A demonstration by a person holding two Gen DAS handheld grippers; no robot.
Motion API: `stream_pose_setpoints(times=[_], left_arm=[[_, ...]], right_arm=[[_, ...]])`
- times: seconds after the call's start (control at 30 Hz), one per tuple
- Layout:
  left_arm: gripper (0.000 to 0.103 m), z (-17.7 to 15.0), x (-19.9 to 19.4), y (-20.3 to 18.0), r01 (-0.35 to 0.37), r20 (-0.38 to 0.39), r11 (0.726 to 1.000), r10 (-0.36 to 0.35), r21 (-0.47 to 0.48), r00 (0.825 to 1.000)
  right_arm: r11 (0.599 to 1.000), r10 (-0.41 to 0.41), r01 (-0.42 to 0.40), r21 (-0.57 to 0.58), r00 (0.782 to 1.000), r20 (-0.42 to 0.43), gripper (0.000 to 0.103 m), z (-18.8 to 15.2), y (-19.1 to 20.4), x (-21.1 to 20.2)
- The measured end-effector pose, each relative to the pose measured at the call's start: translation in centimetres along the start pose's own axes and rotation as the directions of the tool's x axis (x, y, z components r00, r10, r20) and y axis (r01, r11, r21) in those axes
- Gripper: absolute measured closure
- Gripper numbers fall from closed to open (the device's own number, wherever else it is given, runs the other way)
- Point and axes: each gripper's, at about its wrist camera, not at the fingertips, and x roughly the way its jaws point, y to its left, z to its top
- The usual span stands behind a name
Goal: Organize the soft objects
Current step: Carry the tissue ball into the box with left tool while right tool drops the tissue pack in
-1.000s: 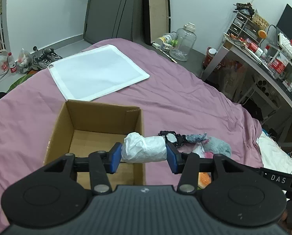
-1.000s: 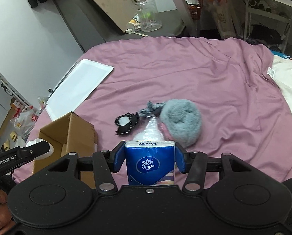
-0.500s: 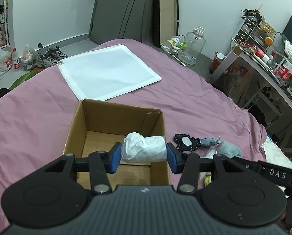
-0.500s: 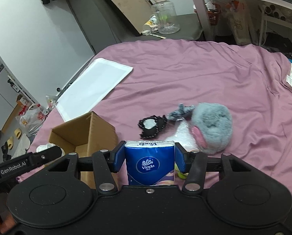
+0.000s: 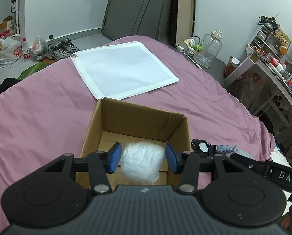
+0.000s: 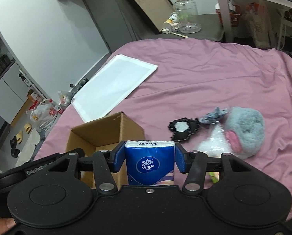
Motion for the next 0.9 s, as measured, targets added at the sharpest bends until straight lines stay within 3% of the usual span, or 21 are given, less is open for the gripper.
stream_pose_setpoints(times=[0.27,0.7,0.8,0.9], left_arm=[[0.055,0.6,0.1,1.2,-0.016,0.007,0.999,0.016,-0.050,1.000],[0.046,1.5,-1.1,3.5,-0.042,0.014,0.988,0.045,-0.146,0.999],[0.046,1.5,-1.1,3.8,-0.037,0.014,0.988,0.040,-0.150,0.999],[0.046,1.4,-0.9,3.6,-0.038,0.009,0.989,0.040,-0.145,0.999]], right_arm=[[1.000,0.029,-0.029,0.012,1.000,0.010,0.052,0.5,1.5,0.8],[0.994,0.112,-0.112,0.008,0.994,0.012,0.052,2.3,4.8,2.4],[0.987,0.157,-0.157,0.030,0.987,-0.011,0.047,2.7,5.2,3.1],[0.987,0.152,-0.151,0.047,0.988,-0.016,0.029,2.8,5.0,3.0]])
